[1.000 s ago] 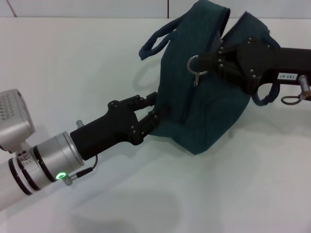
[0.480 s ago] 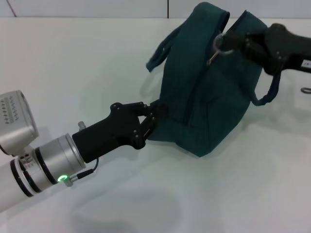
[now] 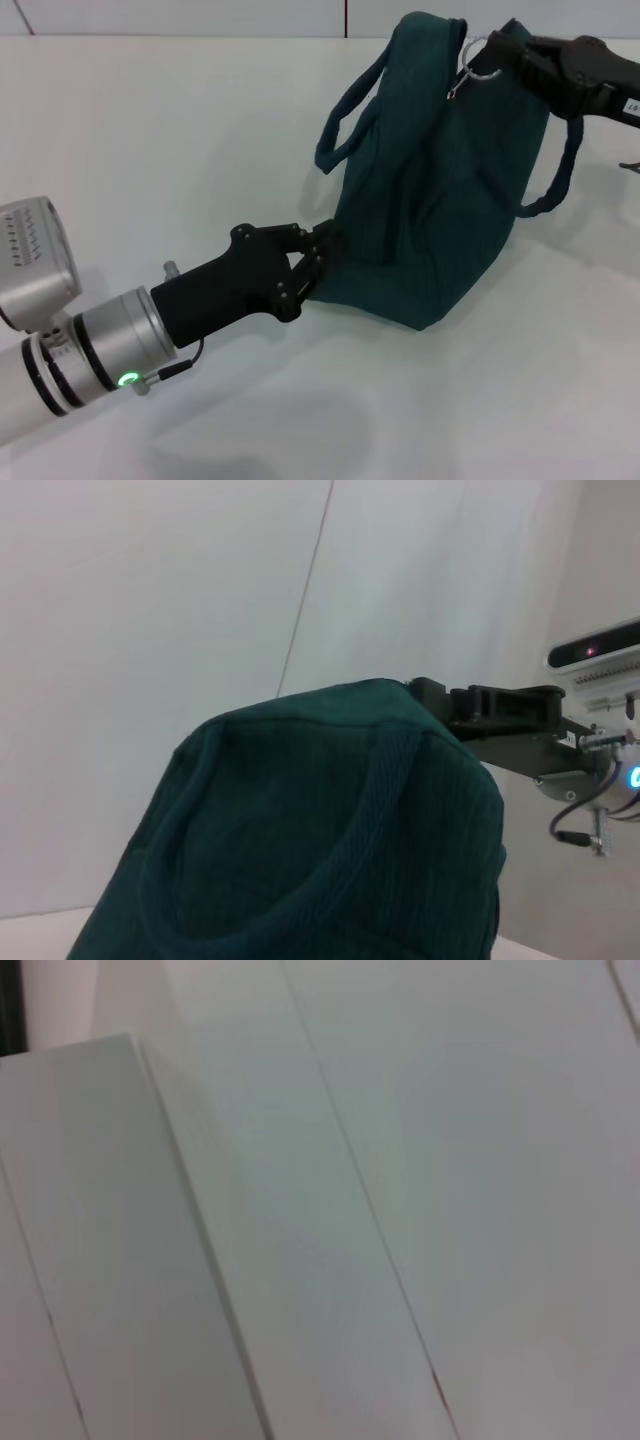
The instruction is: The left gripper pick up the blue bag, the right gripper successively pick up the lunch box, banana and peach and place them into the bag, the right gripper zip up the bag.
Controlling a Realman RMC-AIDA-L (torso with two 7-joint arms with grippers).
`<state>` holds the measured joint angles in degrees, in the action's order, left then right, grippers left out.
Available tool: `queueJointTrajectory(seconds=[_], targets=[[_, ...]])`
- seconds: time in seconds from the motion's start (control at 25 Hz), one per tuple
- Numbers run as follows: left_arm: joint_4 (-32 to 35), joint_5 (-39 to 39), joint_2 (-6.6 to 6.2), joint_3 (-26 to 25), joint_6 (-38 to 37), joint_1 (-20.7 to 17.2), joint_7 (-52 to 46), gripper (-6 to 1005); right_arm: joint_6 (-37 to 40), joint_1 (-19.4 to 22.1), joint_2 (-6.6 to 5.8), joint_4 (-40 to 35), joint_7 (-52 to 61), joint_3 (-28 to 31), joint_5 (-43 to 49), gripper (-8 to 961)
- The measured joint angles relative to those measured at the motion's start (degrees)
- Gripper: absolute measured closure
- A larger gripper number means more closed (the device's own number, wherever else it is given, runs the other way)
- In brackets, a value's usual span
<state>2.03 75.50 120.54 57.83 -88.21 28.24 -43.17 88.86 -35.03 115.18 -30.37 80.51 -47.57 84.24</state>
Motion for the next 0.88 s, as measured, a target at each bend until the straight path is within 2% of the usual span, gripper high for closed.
queueJointTrajectory(seconds=[0.4, 0.6, 0.88], targets=[[0.01, -1.87, 0.16, -0.65, -3.69, 0.62, -1.27, 936, 3.32, 0.83, 0.13, 0.21, -0.21, -0.78, -0.06, 939], [0.42, -3.35, 0.06, -0.65, -5.34, 1.73, -3.13, 745, 3.99, 1.31, 0.13, 0.50, -0.42, -1.25, 0.05, 939], [0.06, -3.47, 0.17, -0.35, -4.89, 4.31, -5.39, 609, 5.29, 2.10, 0.08, 0.27, -0.65, -1.30, -0.07, 939]])
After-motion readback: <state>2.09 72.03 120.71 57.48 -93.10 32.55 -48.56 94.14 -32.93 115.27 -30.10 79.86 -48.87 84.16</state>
